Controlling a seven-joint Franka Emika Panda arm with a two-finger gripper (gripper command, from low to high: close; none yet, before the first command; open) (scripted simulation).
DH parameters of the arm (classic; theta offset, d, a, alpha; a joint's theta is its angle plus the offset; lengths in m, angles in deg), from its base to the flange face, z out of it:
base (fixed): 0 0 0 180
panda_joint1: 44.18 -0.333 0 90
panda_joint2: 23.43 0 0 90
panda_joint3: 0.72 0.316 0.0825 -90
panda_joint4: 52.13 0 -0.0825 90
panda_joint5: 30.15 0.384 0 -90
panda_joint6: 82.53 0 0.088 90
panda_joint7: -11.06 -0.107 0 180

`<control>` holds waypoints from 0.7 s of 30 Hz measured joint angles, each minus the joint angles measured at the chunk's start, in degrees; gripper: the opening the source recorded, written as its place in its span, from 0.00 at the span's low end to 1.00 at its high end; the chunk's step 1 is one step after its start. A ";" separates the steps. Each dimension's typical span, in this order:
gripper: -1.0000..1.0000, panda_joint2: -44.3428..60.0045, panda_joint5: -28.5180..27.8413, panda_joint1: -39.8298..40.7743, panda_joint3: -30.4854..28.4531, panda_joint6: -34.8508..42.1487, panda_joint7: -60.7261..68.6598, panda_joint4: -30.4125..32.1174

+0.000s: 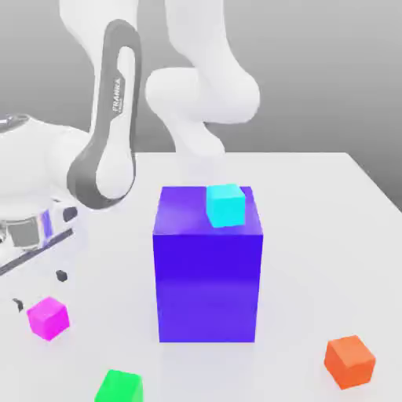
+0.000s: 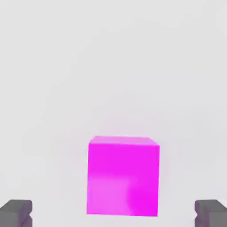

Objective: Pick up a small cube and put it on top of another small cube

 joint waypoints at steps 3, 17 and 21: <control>0.00 5.25 3.05 3.07 3.68 -4.05 2.17 -1.08; 0.00 -5.06 -4.44 -0.58 -0.74 4.23 -1.49 0.77; 0.00 -5.36 -6.25 -1.29 2.75 7.16 8.25 -1.72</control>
